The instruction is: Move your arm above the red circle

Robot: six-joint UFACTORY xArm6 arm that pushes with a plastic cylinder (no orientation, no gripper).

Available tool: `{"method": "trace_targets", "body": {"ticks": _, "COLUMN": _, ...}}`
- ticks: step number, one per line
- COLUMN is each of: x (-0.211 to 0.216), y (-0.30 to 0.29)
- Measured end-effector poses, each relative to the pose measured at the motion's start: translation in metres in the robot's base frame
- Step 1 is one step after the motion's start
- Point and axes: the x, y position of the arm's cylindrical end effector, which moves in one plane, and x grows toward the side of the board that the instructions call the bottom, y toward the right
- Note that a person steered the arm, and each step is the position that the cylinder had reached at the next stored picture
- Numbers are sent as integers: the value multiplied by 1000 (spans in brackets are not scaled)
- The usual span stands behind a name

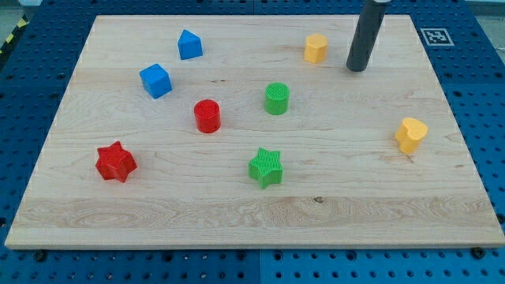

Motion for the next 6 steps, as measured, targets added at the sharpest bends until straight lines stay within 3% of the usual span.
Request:
{"method": "trace_targets", "body": {"ticks": 2, "x": 0, "y": -25}}
{"method": "trace_targets", "body": {"ticks": 4, "x": 0, "y": -99}}
{"method": "trace_targets", "body": {"ticks": 6, "x": 0, "y": -132}}
